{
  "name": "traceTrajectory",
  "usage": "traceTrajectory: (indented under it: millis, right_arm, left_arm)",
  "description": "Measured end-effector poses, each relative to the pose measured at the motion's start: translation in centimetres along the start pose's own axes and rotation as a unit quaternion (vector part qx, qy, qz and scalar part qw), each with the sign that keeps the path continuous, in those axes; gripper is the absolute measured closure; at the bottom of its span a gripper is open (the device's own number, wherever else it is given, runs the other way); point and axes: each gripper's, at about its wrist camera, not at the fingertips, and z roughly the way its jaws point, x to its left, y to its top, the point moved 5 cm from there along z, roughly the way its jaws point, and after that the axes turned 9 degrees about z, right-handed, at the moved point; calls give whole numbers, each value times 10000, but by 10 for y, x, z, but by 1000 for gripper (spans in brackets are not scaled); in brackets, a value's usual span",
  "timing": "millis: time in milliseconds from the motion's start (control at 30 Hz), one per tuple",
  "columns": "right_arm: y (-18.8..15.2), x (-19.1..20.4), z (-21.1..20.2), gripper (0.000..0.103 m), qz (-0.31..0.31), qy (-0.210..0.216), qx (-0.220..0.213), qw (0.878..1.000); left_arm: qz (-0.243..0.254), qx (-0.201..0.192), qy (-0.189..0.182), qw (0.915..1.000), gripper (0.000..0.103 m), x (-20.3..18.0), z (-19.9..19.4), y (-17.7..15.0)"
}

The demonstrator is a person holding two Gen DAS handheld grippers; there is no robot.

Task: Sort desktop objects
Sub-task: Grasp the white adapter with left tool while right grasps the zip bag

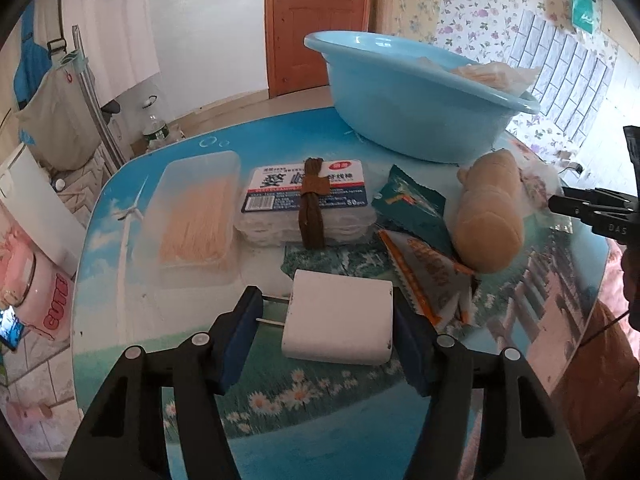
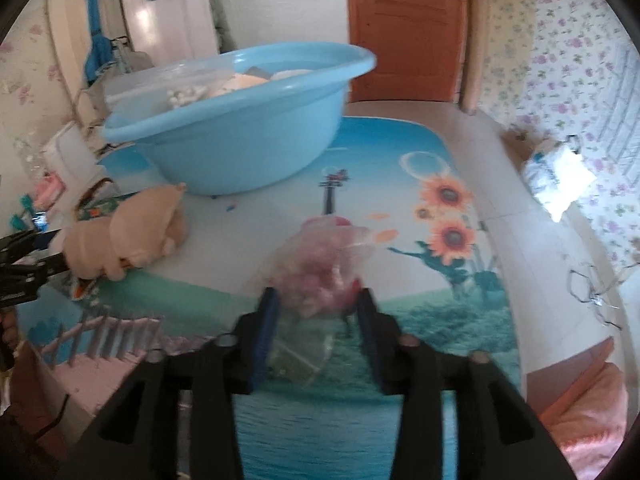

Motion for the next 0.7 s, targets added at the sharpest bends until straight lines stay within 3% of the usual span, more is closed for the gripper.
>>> traceTrajectory:
  millis: [167, 433, 700]
  right_arm:
    - [2, -16, -1, 45, 257, -150, -17, 9996]
    - [6, -37, -7, 44, 617, -567, -176, 9963]
    - [12, -8, -7, 44, 417, 30, -359, 9985]
  left_arm:
    - [-58, -18, -233, 9997, 38, -5, -7, -6]
    - [39, -46, 70, 10000, 33, -4, -5, -7]
    - [121, -193, 156, 9996, 27, -5, 1, -5]
